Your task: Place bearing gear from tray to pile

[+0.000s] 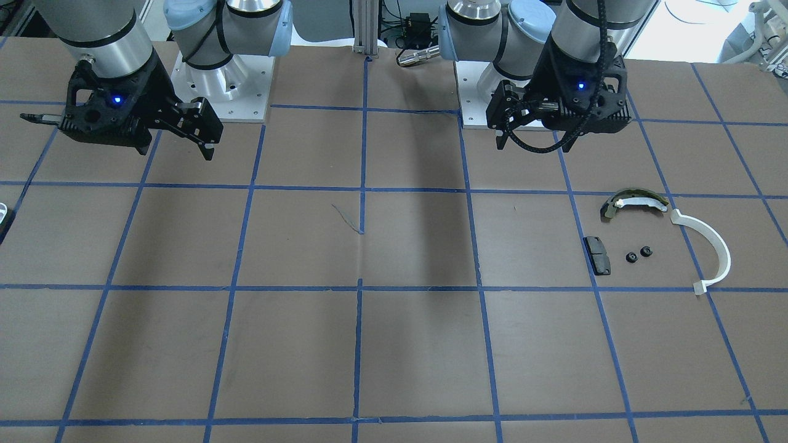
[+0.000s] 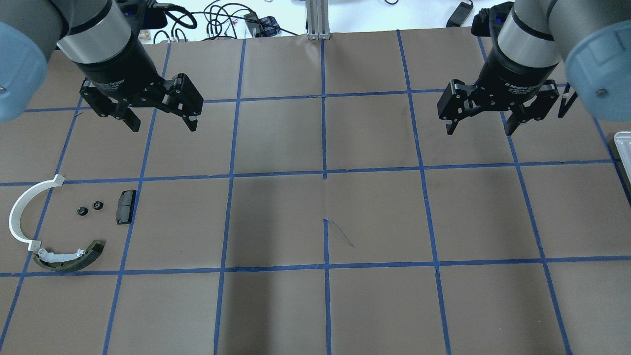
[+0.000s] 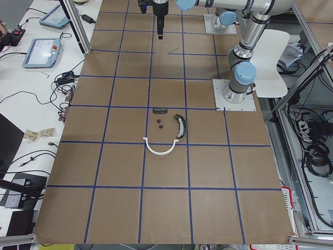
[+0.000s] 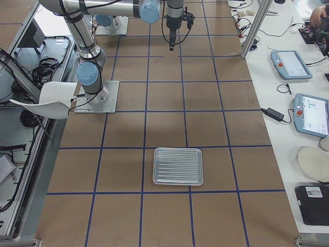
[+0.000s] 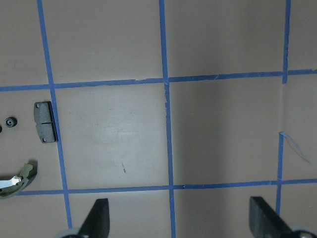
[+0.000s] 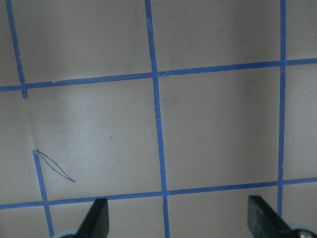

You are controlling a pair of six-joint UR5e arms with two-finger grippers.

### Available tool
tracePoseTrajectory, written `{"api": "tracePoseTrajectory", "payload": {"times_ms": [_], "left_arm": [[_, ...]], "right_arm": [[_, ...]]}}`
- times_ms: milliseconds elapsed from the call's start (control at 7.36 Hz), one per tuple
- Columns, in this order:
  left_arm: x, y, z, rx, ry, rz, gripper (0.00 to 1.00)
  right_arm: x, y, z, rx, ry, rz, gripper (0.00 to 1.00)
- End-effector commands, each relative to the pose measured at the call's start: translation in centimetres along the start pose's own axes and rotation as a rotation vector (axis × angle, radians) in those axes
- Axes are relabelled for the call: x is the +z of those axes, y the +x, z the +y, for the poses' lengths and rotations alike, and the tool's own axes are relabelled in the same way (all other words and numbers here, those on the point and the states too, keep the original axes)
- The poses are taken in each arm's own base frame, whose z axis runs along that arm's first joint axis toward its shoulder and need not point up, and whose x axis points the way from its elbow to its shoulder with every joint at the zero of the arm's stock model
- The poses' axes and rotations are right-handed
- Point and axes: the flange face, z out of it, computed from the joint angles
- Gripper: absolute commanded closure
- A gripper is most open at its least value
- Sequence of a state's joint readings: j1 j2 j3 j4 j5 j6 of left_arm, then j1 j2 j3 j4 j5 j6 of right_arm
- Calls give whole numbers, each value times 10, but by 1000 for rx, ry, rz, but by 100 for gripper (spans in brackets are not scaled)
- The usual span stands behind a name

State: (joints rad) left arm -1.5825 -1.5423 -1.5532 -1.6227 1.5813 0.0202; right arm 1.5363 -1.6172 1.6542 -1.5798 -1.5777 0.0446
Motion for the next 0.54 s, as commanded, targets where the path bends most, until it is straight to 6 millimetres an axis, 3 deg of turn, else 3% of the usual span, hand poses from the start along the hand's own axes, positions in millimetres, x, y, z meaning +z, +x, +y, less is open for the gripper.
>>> {"api": "tracePoseTrajectory", "payload": {"times_ms": [0, 408], "left_arm": [[-1, 0, 2, -12, 10, 0, 0], [-2, 1, 2, -9, 12, -2, 0]], "right_arm": [[-1, 0, 0, 4, 3, -2, 0], [-1, -1, 0, 1, 2, -5, 0]]}}
